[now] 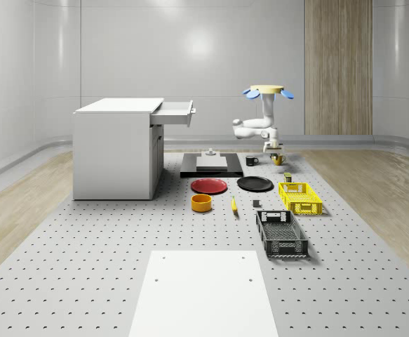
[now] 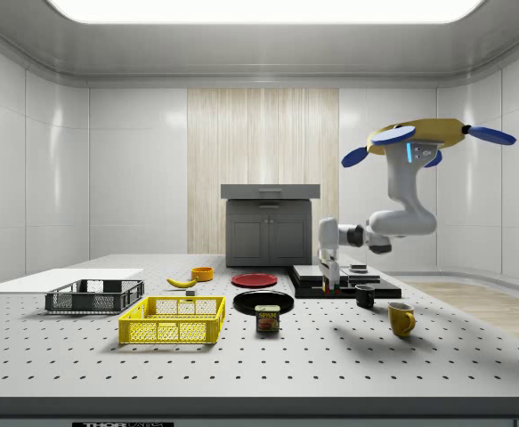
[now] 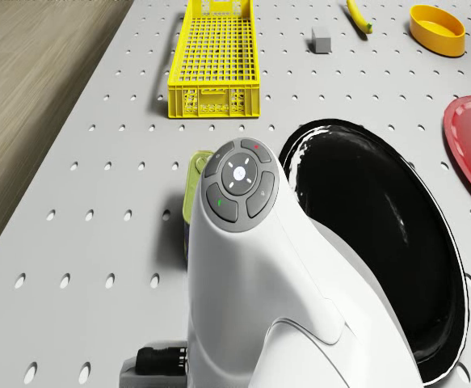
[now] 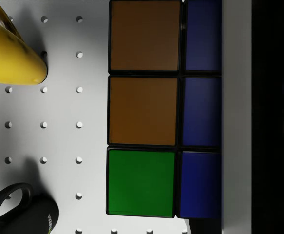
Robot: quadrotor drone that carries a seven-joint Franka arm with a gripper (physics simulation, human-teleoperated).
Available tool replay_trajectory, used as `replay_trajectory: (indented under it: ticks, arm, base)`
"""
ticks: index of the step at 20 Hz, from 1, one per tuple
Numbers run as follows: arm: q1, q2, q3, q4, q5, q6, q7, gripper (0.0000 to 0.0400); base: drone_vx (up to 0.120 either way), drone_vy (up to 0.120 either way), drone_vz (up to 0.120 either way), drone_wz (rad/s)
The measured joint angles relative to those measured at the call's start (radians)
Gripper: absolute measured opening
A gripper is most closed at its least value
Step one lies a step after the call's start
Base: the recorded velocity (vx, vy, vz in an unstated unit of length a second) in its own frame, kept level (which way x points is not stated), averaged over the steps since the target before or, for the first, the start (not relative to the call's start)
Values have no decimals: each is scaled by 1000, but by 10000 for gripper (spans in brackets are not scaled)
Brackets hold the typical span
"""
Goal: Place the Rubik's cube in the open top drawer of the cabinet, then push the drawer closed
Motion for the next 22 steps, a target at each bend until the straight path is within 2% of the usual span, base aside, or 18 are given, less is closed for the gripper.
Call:
replay_trajectory:
  ticks: [8, 11, 22]
  arm:
    - [-7, -26, 10, 1, 18, 22, 6, 321]
    - [-9, -35, 12, 1, 22, 31, 8, 321]
    - [-17, -67, 17, 3, 36, 60, 14, 321]
  base:
    - [0, -80, 120, 0]
    - [0, -13, 120, 0]
    - [0, -120, 120, 0]
